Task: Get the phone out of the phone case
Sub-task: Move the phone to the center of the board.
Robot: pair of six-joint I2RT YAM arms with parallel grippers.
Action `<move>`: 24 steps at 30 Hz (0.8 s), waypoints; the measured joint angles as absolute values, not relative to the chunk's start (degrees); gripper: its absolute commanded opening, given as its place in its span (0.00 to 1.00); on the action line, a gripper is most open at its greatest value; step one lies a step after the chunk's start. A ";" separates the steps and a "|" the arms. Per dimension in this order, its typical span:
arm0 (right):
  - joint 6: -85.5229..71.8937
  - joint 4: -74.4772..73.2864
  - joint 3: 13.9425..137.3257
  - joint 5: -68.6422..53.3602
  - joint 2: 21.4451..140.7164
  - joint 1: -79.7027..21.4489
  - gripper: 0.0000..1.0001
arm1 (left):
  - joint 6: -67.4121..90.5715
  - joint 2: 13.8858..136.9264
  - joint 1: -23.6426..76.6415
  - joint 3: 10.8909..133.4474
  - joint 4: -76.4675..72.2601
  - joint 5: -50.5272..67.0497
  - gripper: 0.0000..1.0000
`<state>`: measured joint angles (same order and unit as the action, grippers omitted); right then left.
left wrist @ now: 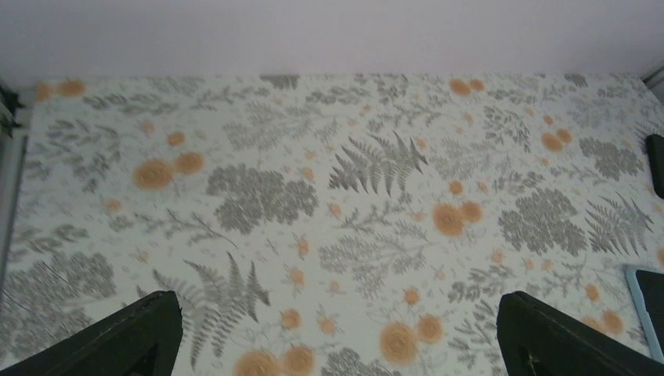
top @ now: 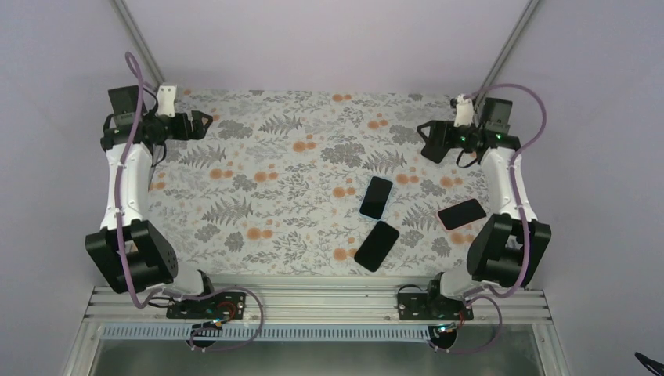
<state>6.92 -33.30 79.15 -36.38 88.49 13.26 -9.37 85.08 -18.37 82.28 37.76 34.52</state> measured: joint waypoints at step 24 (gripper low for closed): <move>-7.79 -28.18 65.73 -18.61 89.73 11.79 0.99 | -5.28 66.76 -11.81 65.73 30.04 22.46 1.00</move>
<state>-7.79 -28.18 65.73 -18.61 89.73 11.79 -5.28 66.76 -11.81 65.73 30.04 22.46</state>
